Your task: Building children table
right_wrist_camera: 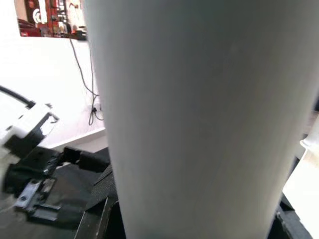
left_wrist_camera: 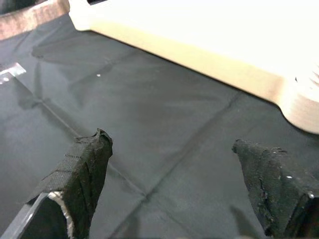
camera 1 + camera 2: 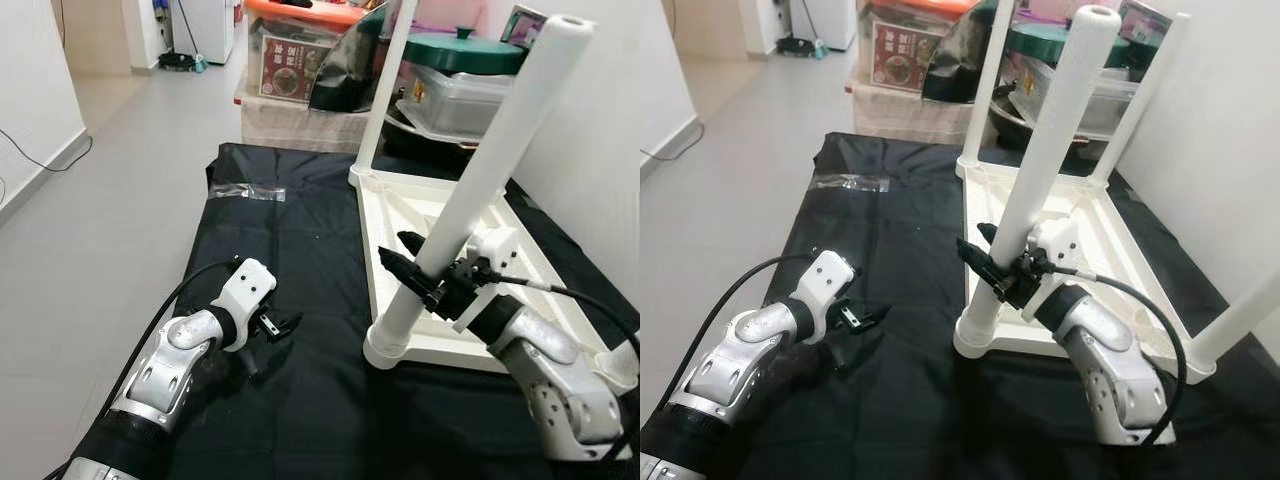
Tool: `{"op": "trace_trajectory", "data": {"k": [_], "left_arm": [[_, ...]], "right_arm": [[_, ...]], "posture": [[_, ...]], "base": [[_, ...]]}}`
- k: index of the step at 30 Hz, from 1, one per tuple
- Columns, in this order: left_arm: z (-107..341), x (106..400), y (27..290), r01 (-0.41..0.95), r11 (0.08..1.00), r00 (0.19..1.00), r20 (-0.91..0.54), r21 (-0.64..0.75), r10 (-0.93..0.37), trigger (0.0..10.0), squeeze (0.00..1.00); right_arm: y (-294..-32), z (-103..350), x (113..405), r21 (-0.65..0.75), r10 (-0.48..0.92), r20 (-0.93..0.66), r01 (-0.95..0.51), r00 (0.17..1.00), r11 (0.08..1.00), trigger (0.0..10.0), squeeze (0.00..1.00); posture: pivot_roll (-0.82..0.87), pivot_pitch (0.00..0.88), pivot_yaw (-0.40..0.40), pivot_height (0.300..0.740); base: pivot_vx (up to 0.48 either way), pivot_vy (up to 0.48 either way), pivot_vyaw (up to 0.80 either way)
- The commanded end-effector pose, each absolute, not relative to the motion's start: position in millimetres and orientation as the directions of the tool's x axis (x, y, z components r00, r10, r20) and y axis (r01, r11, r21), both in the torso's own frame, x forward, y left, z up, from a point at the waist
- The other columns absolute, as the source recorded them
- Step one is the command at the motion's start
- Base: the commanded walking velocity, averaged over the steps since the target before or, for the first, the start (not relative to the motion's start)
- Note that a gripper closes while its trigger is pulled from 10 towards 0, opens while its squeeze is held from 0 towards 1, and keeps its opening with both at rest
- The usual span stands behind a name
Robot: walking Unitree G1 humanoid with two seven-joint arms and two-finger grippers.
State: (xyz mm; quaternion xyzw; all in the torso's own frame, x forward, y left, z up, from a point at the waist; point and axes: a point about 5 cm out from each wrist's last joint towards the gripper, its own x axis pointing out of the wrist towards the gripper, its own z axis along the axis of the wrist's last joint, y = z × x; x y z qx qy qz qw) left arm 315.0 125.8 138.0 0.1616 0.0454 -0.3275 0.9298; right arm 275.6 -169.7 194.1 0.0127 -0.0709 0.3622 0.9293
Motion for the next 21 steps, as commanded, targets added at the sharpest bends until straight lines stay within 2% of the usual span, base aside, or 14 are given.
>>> {"op": "trace_trajectory", "data": {"k": [1, 3, 11, 21], "left_arm": [[136, 316, 122, 0.634, 0.730, 0.773, -0.196, 0.255, -0.603, 10.0, 0.00], [136, 316, 121, 0.635, 0.730, 0.772, -0.195, 0.253, -0.604, 10.0, 0.00], [134, 314, 120, 0.628, 0.739, 0.778, -0.193, 0.244, -0.598, 10.0, 0.00], [132, 313, 122, 0.622, 0.747, 0.783, -0.197, 0.234, -0.590, 10.0, 0.00]], "right_arm": [[-154, 167, 269, 0.072, 0.749, 0.036, -0.749, 0.662, 0.659, 0.0, 0.00], [-152, 166, 266, 0.074, 0.803, -0.005, -0.801, 0.596, 0.594, 0.0, 0.00], [-145, 160, 257, 0.082, 0.872, -0.076, -0.869, 0.483, 0.488, 0.0, 0.00], [-141, 157, 259, 0.116, 0.872, -0.062, -0.865, 0.485, 0.489, 0.0, 0.00]], "posture": [[0.16, 0.000, -0.122, 0.740], [0.16, 0.000, -0.130, 0.740], [0.17, 0.000, -0.154, 0.740], [0.17, 0.000, -0.159, 0.740]], "base": [[0.000, 0.000, 0.00], [0.000, 0.000, 0.00], [0.000, 0.000, 0.00], [0.000, 0.000, 0.00]]}}
